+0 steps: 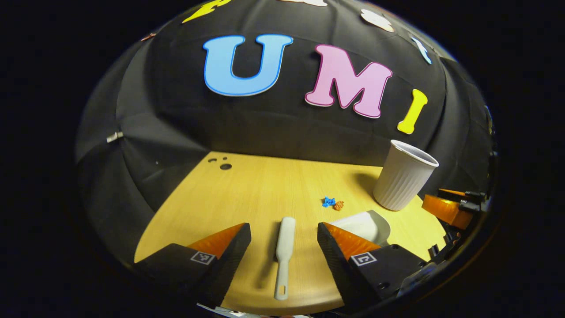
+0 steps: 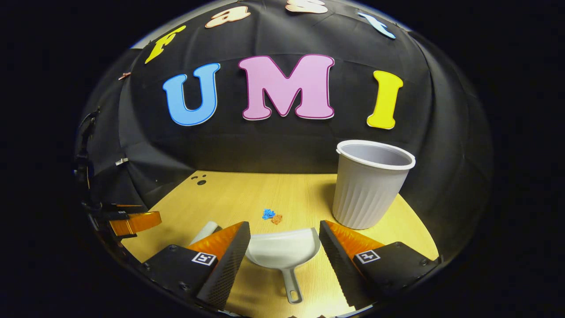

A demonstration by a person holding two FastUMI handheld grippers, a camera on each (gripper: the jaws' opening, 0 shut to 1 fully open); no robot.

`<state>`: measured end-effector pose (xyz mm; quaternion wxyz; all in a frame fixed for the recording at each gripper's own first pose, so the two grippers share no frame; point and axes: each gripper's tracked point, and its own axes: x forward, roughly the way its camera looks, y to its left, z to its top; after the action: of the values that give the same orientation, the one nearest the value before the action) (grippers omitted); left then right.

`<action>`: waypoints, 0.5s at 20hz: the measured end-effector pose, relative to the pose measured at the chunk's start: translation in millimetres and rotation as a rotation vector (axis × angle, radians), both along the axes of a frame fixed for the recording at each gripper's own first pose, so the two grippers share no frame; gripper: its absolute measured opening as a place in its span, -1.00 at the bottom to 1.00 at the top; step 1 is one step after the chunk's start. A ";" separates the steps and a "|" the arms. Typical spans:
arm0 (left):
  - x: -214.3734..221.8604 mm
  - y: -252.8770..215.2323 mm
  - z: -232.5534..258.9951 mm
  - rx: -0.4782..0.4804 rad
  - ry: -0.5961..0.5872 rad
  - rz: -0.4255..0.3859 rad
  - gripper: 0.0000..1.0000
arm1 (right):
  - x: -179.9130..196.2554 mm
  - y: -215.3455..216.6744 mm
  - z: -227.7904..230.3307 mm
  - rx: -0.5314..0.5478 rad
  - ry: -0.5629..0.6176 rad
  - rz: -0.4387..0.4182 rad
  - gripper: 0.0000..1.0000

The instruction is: Pick up the small broom and dustpan from the desktop, sweep the trash into the dustpan with the broom, and then empty the trash into the garbage bin.

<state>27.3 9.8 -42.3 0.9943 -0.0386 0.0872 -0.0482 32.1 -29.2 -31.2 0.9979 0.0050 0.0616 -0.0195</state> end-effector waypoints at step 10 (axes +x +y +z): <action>37.5 -10.5 -64.7 0.053 0.259 -0.032 0.92 | -1.7 -8.9 -38.9 0.042 0.089 0.017 0.96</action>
<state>64.8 -0.6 -107.0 0.9745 -0.0170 0.2167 -0.0564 30.4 -38.1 -70.0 0.9940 0.0244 0.1065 -0.0100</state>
